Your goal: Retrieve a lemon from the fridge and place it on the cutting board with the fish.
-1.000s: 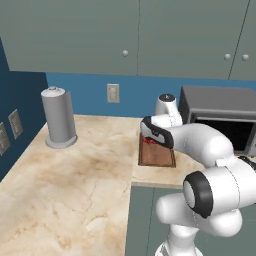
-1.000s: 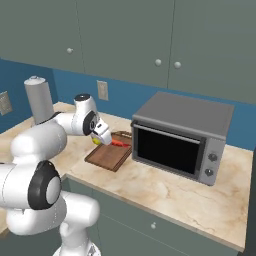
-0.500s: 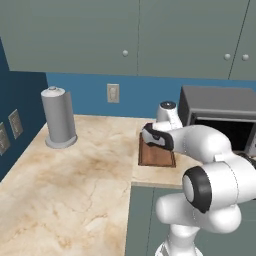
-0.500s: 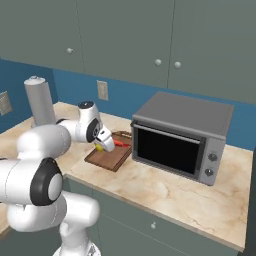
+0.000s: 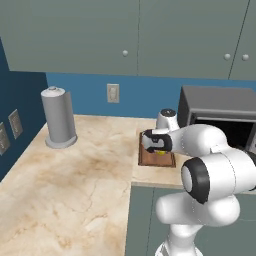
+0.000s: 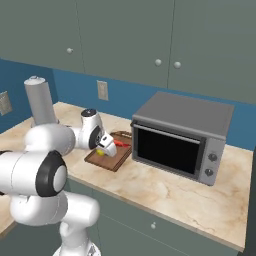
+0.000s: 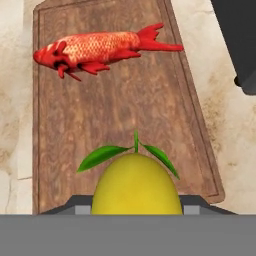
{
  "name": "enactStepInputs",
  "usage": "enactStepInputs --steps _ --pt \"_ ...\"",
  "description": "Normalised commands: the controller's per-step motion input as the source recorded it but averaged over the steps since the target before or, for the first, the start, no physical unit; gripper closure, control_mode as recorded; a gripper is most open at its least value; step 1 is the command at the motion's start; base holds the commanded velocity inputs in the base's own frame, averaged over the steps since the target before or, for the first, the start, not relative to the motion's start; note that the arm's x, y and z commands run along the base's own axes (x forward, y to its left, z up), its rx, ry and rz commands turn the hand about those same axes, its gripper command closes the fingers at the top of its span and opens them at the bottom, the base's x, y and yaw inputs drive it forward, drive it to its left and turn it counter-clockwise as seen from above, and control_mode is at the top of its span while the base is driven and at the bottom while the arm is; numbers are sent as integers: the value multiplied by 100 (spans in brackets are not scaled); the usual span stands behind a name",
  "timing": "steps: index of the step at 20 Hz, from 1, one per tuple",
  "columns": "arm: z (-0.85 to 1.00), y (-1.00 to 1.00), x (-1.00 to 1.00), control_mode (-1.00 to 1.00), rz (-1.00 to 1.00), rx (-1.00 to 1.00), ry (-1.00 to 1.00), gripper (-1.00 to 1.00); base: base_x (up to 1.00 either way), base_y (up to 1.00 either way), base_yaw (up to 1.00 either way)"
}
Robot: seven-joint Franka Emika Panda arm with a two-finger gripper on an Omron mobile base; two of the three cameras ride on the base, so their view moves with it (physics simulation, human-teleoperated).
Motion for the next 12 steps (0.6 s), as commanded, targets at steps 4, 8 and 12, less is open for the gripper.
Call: enactStepInputs --steps 4,8,12 --pt "-9 0 21 -100 11 0 0 100 0 0 0" --pt "0 0 24 -100 3 -3 0 100 0 0 0" --pt "-14 0 15 -100 0 -5 0 100 0 0 0"
